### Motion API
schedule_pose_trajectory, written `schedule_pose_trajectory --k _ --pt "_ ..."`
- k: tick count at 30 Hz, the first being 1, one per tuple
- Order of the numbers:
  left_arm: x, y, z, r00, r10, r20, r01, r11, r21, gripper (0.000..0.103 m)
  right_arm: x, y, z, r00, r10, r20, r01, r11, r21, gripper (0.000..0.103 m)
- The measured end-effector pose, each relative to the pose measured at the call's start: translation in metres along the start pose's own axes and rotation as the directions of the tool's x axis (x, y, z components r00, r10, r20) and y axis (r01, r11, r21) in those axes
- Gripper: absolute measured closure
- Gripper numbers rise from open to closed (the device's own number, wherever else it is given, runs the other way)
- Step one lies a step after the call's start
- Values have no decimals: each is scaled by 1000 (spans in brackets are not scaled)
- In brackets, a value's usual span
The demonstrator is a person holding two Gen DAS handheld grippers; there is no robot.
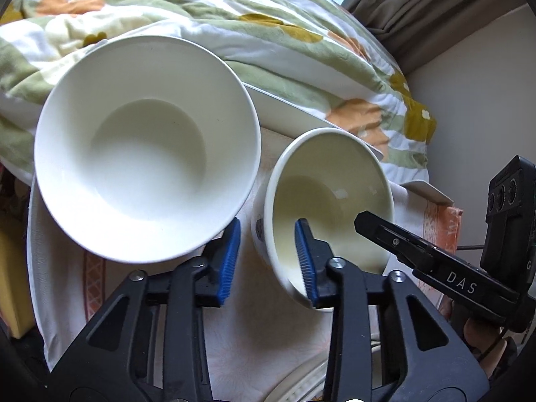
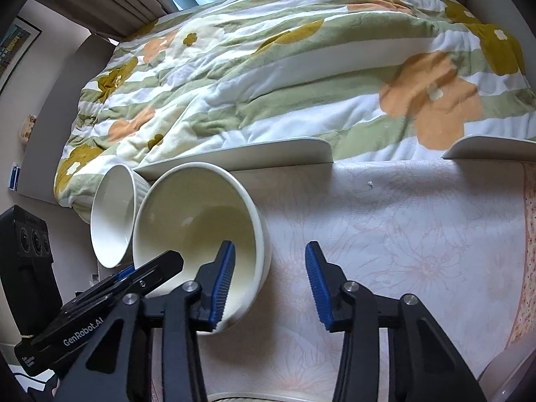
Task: Organize plates and bowls
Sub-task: 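Grasp the rim of the cream bowl with both tools, then carry the cream bowl with both tools and lower it into the pink dish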
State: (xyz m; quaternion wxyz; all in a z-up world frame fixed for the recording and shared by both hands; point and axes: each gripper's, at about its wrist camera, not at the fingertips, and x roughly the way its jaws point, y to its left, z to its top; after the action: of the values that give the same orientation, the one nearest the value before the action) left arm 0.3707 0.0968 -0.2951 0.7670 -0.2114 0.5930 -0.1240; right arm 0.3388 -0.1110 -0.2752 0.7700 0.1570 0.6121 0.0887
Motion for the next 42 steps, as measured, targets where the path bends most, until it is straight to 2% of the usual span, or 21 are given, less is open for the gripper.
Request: schedule_pose_trajectory --k 3,7,9,14,21,25,31,36,42 --pt "2 0 2 1000 5 -1 -5 1000 4 85 4 1 1 1000 0 1 0 1000 -6 71" --pt "1 -5 1 1000 30 0 -30 999 29 86 12 2 1 1000 21 -14 -21 1000 6 88" --pt "1 -8 1 999 43 0 -43 998 42 86 12 3 0 1000 28 -7 -28 1000 3 90" --pt "-4 -17 0 997 72 18 -73 993 90 86 8 9 -4 1000 -7 14 7 999 -33 90" --pt "-26 -43 -3 997 65 52 -71 987 146 86 -22 4 -9 997 13 74 -12 1000 -23 90" --pt "-46 -76 -12 996 45 80 -60 979 197 86 -57 -5 -16 992 15 123 -13 1000 -16 90" --pt "-68 -141 -44 995 11 104 -38 964 264 86 -115 -35 -38 983 13 181 -13 1000 -5 90" --pt "-71 -201 -90 994 -16 109 -18 955 297 86 -168 -81 -68 975 6 223 -11 1000 19 90" --pt "-50 -272 -153 996 -33 78 5 945 328 86 -214 -146 -109 970 -34 241 26 999 35 90"
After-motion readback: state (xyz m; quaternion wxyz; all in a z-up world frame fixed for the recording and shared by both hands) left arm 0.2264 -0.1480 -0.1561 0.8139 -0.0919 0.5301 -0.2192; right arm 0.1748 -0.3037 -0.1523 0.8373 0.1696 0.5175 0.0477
